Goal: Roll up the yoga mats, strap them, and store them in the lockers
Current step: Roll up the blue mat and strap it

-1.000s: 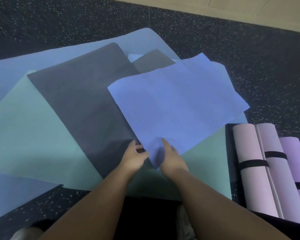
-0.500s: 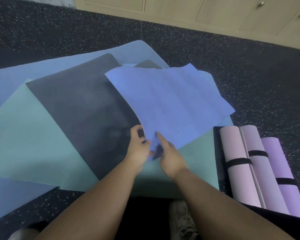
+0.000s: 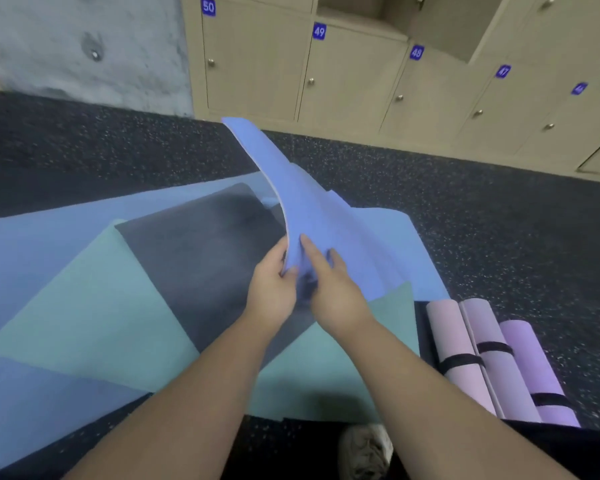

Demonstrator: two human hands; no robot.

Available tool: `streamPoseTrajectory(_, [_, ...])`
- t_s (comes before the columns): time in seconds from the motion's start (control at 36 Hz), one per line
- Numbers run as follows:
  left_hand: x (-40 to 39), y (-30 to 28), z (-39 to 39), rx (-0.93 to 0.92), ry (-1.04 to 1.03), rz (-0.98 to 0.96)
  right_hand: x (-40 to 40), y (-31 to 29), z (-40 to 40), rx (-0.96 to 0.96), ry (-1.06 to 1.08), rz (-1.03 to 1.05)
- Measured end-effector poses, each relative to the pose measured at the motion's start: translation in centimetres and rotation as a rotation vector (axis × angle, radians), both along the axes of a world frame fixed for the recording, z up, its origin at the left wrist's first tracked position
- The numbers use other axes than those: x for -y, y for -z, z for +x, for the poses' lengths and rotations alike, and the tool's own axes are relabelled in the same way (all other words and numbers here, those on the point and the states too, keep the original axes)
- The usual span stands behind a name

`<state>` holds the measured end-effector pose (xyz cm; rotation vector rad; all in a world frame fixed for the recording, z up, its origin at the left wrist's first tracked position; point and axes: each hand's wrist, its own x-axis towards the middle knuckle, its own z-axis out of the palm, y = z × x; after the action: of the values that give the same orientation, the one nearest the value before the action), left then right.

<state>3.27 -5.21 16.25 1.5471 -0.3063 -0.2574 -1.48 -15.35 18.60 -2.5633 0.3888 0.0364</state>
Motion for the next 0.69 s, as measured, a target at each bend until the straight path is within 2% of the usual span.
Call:
streamPoseTrajectory(0.17, [-3.6,-3.4,-1.7,0.175,-0.017,0.154,-1.8,-5.8,-1.1,0.102,-0.133,-0.076])
streamPoseTrajectory(0.31, [-6.6,-5.9,-3.9,0.312,-0.058,0.262,-3.7,-11.3,-2.6,0.188,-0.217,-0.241])
streamPoseTrajectory(0.42, [-8.6,-7.8,-5.1,0.49,-0.101,0.394,-3.8,-13.5,-3.9,0.179,-0.206,-0.339])
streamPoseTrajectory(0.53, [-9.9,-9.1,-6.3,0.637,-0.068,0.548,-4.2,-15.1,-5.8,0.226,-0.155,-0.326])
streamPoseTrajectory(0.69, [-11.9,-10.5,-7.7,0.902,0.009,0.625,-5.2,-16.5,-8.0,0.261,-0.183,-0.367])
